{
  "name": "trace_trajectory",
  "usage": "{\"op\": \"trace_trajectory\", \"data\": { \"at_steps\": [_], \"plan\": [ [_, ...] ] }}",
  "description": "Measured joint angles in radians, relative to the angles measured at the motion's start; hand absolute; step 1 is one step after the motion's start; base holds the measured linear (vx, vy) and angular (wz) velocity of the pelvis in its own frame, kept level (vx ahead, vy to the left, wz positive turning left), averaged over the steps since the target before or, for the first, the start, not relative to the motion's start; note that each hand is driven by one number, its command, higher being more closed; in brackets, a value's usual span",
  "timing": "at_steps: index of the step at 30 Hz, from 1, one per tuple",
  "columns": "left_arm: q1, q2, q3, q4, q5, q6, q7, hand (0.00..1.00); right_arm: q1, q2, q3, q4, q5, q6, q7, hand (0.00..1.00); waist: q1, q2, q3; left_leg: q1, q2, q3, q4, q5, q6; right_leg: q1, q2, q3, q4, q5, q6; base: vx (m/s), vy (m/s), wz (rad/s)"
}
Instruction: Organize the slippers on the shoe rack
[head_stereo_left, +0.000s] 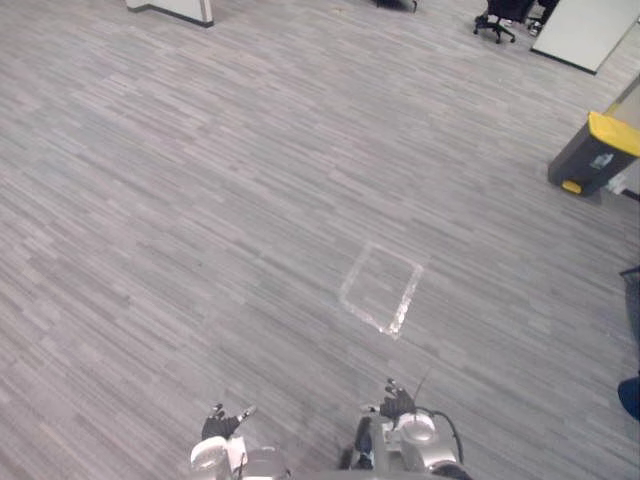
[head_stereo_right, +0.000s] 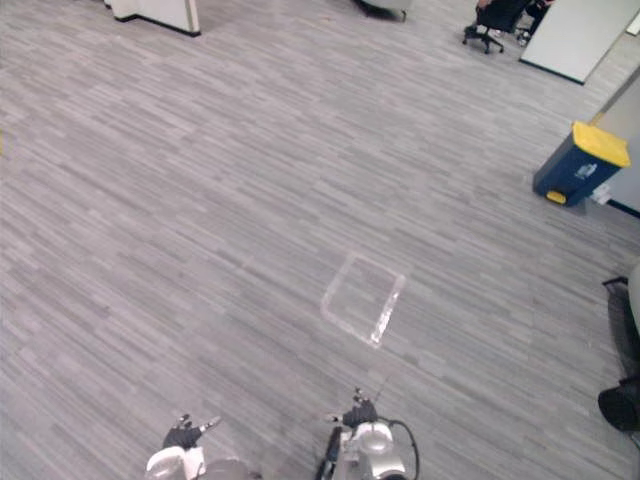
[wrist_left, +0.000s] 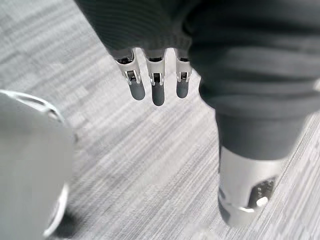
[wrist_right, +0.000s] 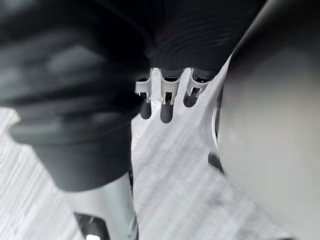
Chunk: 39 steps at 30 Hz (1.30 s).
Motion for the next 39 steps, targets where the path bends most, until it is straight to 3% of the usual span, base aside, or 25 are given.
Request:
{"op": "trace_trajectory", "data": {
  "at_steps": [1, 2, 4, 6, 8, 10, 11, 14, 16, 17, 18, 19, 20, 21, 23, 26, 28, 29, 30, 32, 33, 35, 36, 37, 39],
  "plan": [
    [0.011, 0.01, -0.003, 0.001, 0.008, 0.0, 0.0, 0.0, 0.004, 0.0, 0.0, 0.005, 0.0, 0.003, 0.0, 0.0, -0.002, -0.018, -0.007, 0.045, -0.032, -0.019, -0.03, -0.007, -0.02, -0.005, 0.008, 0.012, -0.097, 0.114, -0.051, 0.52, -0.088, 0.28],
    [0.006, 0.005, -0.003, 0.011, 0.01, 0.001, -0.001, 0.0, -0.001, -0.012, -0.001, 0.003, -0.001, 0.003, 0.0, 0.0, -0.015, -0.013, -0.008, 0.069, -0.027, -0.042, -0.028, -0.016, -0.036, -0.006, 0.018, 0.04, -0.063, 0.166, -0.111, 0.62, -0.119, 0.14],
    [0.017, -0.029, 0.012, 0.005, 0.017, 0.001, 0.0, 0.0, -0.001, -0.018, -0.014, -0.005, 0.0, 0.009, -0.001, 0.0, -0.011, 0.05, -0.034, 0.038, 0.031, -0.076, 0.085, -0.003, -0.062, 0.001, 0.055, 0.008, -0.027, 0.094, -0.123, 0.58, -0.181, -0.1],
    [0.013, -0.058, 0.057, -0.006, 0.028, 0.0, -0.001, 0.0, 0.004, -0.008, -0.031, -0.017, 0.0, 0.009, 0.0, 0.0, -0.014, 0.083, -0.032, -0.061, 0.096, -0.098, 0.373, 0.036, -0.084, 0.046, 0.108, 0.014, -0.031, 0.042, -0.127, 0.49, -0.167, -0.33],
    [0.022, -0.074, 0.082, -0.028, 0.029, 0.0, -0.002, 0.0, 0.025, 0.007, -0.02, -0.037, 0.003, 0.016, 0.0, 0.0, -0.004, 0.102, -0.024, -0.184, 0.171, -0.137, 0.738, 0.23, -0.071, 0.151, 0.173, 0.08, -0.062, -0.013, -0.142, 0.52, -0.022, -0.86],
    [0.021, -0.062, 0.082, -0.052, 0.031, -0.002, -0.007, 0.0, 0.037, 0.02, -0.019, -0.043, 0.004, 0.019, -0.002, 0.0, 0.002, 0.081, -0.017, -0.303, 0.197, -0.137, 0.921, 0.14, -0.062, 0.232, 0.191, 0.152, -0.063, -0.08, -0.154, 0.62, 0.022, -0.95],
    [0.021, -0.055, 0.083, -0.057, 0.03, -0.002, -0.008, 0.0, 0.039, 0.024, -0.019, -0.044, 0.004, 0.022, -0.004, 0.0, 0.006, 0.068, -0.018, -0.34, 0.193, -0.135, 0.929, 0.115, -0.059, 0.258, 0.191, 0.179, -0.067, -0.094, -0.152, 0.53, 0.0, -1.02],
    [0.022, -0.057, 0.083, -0.099, 0.027, -0.009, -0.008, 0.0, 0.064, 0.026, -0.021, -0.042, 0.005, 0.025, -0.008, 0.0, 0.038, 0.044, -0.022, -0.479, 0.157, -0.142, 0.779, 0.036, -0.044, 0.363, 0.179, 0.301, -0.117, -0.124, -0.126, 0.52, 0.091, -1.06],
    [0.022, -0.069, 0.094, -0.118, 0.027, -0.021, -0.007, 0.0, 0.06, 0.034, -0.041, -0.04, 0.005, 0.029, -0.016, 0.0, 0.045, 0.035, -0.017, -0.543, 0.091, -0.187, 0.531, 0.024, -0.053, 0.417, 0.138, 0.384, -0.127, -0.15, -0.096, 0.61, 0.291, -1.07],
    [0.021, -0.072, 0.098, -0.123, 0.027, -0.023, -0.008, 0.0, 0.056, 0.034, -0.044, -0.038, 0.005, 0.031, -0.019, 0.0, 0.046, 0.033, -0.015, -0.559, 0.061, -0.225, 0.441, 0.043, -0.056, 0.43, 0.118, 0.409, -0.126, -0.166, -0.079, 0.64, 0.406, -1.07],
    [0.022, -0.084, 0.098, -0.124, 0.026, -0.024, -0.006, 0.0, 0.051, 0.032, -0.046, -0.031, 0.005, 0.03, -0.022, 0.0, 0.047, 0.041, -0.02, -0.57, 0.024, -0.304, 0.274, 0.113, -0.084, 0.444, 0.095, 0.454, -0.12, -0.2, -0.052, 0.51, 0.379, -1.18],
    [0.026, -0.092, 0.098, -0.119, 0.017, -0.026, -0.005, 0.0, 0.054, 0.029, -0.045, -0.015, 0.005, 0.03, -0.023, 0.0, 0.054, 0.057, -0.025, -0.56, 0.026, -0.33, 0.222, 0.222, -0.117, 0.452, 0.092, 0.492, -0.107, -0.237, -0.019, 0.52, 0.425, -1.2],
    [0.023, -0.086, 0.099, -0.11, 0.003, -0.027, -0.002, 0.0, 0.052, 0.024, -0.034, 0.011, 0.005, 0.032, -0.02, 0.0, 0.058, 0.055, -0.029, -0.546, 0.007, -0.318, 0.249, 0.237, -0.073, 0.465, 0.078, 0.525, -0.091, -0.252, -0.017, 0.51, 0.421, -1.04],
    [0.023, -0.077, 0.095, -0.109, 0.003, -0.025, -0.002, 0.0, 0.05, 0.027, -0.025, 0.013, 0.005, 0.035, -0.015, 0.0, 0.061, 0.039, -0.041, -0.54, -0.001, -0.278, 0.287, 0.174, -0.065, 0.446, 0.054, 0.546, -0.025, -0.254, -0.014, 0.52, 0.4, -0.85],
    [0.028, -0.071, 0.1, -0.109, -0.003, -0.025, 0.0, 0.0, 0.066, 0.032, -0.037, -0.005, 0.004, 0.032, -0.017, 0.0, 0.066, 0.017, -0.051, -0.509, -0.003, -0.209, 0.323, 0.111, -0.03, 0.385, 0.033, 0.574, 0.12, -0.241, 0.007, 0.42, 0.302, -0.85],
    [0.036, -0.063, 0.095, -0.093, -0.002, -0.021, 0.0, 0.0, 0.062, 0.031, -0.029, -0.004, 0.001, 0.031, -0.009, 0.0, 0.069, 0.01, -0.063, -0.402, 0.017, -0.079, 0.334, 0.053, 0.027, 0.309, -0.015, 0.533, 0.325, -0.183, 0.103, 0.41, 0.272, -1.14],
    [0.028, -0.063, 0.094, -0.067, -0.006, -0.02, 0.0, 0.0, 0.057, 0.023, -0.036, 0.003, 0.0, 0.022, -0.008, 0.0, 0.071, 0.021, -0.06, -0.318, 0.028, -0.042, 0.281, 0.03, 0.027, 0.233, -0.052, 0.39, 0.441, -0.199, 0.088, 0.3, 0.176, -1.2],
    [0.024, -0.054, 0.081, -0.042, -0.011, -0.019, 0.0, 0.0, 0.045, 0.023, -0.037, 0.015, 0.0, 0.024, -0.004, 0.0, 0.072, 0.029, -0.057, -0.247, 0.033, 0.002, 0.223, 0.03, 0.027, 0.197, -0.07, 0.304, 0.466, -0.221, 0.05, 0.26, 0.111, -1.18],
    [0.024, -0.04, 0.054, -0.024, -0.011, -0.018, 0.0, 0.0, 0.039, 0.023, -0.037, 0.015, -0.001, 0.021, -0.003, 0.0, 0.06, 0.037, -0.053, -0.191, 0.04, 0.029, 0.181, 0.03, 0.027, 0.179, -0.074, 0.221, 0.44, -0.233, 0.028, 0.29, 0.099, -1.02],
    [0.015, -0.019, 0.015, 0.005, -0.01, -0.015, -0.002, 0.0, 0.03, 0.021, -0.031, 0.019, -0.001, 0.021, 0.0, 0.0, 0.036, 0.034, -0.055, -0.133, 0.054, 0.066, 0.144, 0.031, 0.026, 0.146, -0.059, 0.117, 0.316, -0.235, 0.017, 0.22, 0.031, -0.66],
    [0.009, -0.015, 0.004, 0.015, -0.01, -0.013, -0.002, 0.0, 0.022, 0.017, -0.03, 0.024, -0.001, 0.021, 0.0, 0.0, 0.036, 0.034, -0.055, -0.119, 0.058, 0.085, 0.131, 0.031, 0.026, 0.123, -0.053, 0.084, 0.255, -0.219, 0.01, 0.2, -0.009, -0.57],
    [0.005, -0.007, -0.015, 0.026, -0.011, -0.013, -0.004, 0.0, 0.005, 0.001, -0.016, 0.043, -0.002, 0.023, 0.001, 0.0, 0.035, 0.028, -0.055, -0.099, 0.052, 0.105, 0.106, 0.036, 0.017, 0.082, -0.047, 0.026, 0.112, -0.127, -0.002, 0.2, -0.035, -0.3],
    [0.006, 0.006, -0.02, 0.025, -0.011, -0.014, -0.007, 0.0, 0.006, -0.006, -0.004, 0.05, -0.009, 0.022, 0.001, 0.0, 0.034, 0.004, -0.052, -0.08, 0.019, 0.092, 0.087, 0.041, 0.008, 0.072, -0.051, 0.027, 0.015, -0.008, -0.021, 0.26, -0.117, 0.02],
    [-0.001, 0.013, -0.023, 0.032, -0.012, -0.013, -0.011, 0.0, 0.002, -0.021, -0.001, 0.056, -0.021, 0.021, 0.004, 0.0, 0.024, 0.001, -0.046, -0.053, 0.0, 0.043, 0.072, 0.037, -0.017, 0.077, -0.046, 0.049, 0.019, 0.051, -0.057, 0.27, -0.134, 0.04],
    [0.001, -0.004, -0.023, 0.038, -0.007, -0.013, -0.023, 0.0, 0.0, -0.047, -0.002, 0.065, -0.037, 0.021, 0.003, 0.0, 0.021, 0.035, -0.055, -0.043, 0.023, -0.018, 0.062, 0.042, -0.041, 0.086, -0.022, 0.049, 0.014, 0.013, -0.054, 0.26, -0.174, -0.01]
  ]
}}
